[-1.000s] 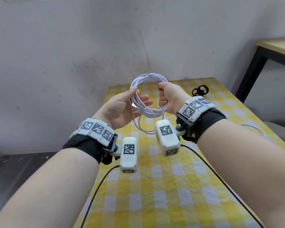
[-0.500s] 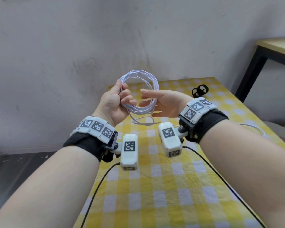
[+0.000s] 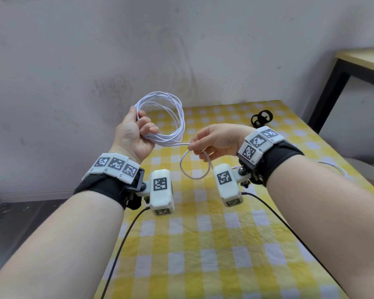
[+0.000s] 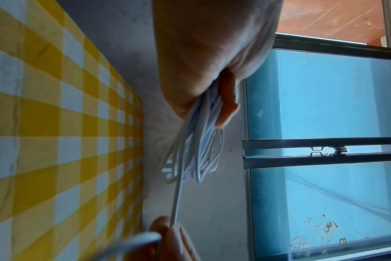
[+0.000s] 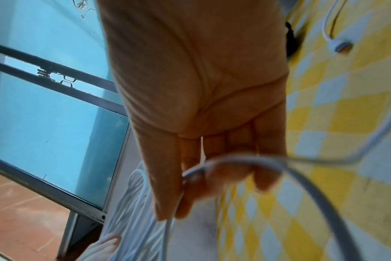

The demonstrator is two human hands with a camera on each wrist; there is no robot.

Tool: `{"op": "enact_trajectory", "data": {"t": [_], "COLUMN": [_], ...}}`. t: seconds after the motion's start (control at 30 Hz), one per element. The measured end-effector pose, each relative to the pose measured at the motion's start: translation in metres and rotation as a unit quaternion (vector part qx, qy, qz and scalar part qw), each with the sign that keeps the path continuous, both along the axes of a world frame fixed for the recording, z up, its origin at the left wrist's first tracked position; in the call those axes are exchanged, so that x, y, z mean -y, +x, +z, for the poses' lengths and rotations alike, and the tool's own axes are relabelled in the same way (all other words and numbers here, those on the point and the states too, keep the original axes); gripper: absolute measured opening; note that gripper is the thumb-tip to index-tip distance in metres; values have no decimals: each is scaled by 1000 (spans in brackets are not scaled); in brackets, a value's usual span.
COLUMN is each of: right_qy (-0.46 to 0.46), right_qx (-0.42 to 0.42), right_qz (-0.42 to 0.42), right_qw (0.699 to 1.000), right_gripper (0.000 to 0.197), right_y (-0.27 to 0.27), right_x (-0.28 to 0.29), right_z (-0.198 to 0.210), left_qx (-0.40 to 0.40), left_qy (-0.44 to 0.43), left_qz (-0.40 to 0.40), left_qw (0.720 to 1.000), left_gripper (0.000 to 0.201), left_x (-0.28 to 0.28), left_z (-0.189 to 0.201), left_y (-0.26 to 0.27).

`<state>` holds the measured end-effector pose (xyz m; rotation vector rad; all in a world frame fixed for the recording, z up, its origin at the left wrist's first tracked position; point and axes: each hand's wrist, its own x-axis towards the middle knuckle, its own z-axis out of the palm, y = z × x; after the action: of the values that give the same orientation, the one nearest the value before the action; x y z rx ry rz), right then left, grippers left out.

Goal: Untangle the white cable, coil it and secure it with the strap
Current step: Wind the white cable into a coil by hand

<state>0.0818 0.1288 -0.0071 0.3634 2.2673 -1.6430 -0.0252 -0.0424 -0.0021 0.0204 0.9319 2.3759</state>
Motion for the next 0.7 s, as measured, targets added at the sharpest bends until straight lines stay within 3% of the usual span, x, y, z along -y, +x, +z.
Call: {"op": "enact_trajectory", "data": {"t": [0.2, 0.57, 0.7], "right_qy": [61, -89, -74], "right_qx": [-6, 42, 57], "right_qz": [-108, -171, -211], "right_qw": [992, 980, 973], "right_gripper": [8, 14, 16], "right_y": [-1, 5, 2], "right_x": [-19, -37, -46], "right_z": [-7, -9, -14], "left_qx": [-30, -55, -51], "left_qy": [-59, -130, -142], "left_qz": [15, 16, 20], "left_qw": [998, 990, 988], "left_gripper": [42, 40, 40], "left_x": [8, 18, 23], "left_z": [-1, -9, -12], "left_y": [-8, -20, -24]}}
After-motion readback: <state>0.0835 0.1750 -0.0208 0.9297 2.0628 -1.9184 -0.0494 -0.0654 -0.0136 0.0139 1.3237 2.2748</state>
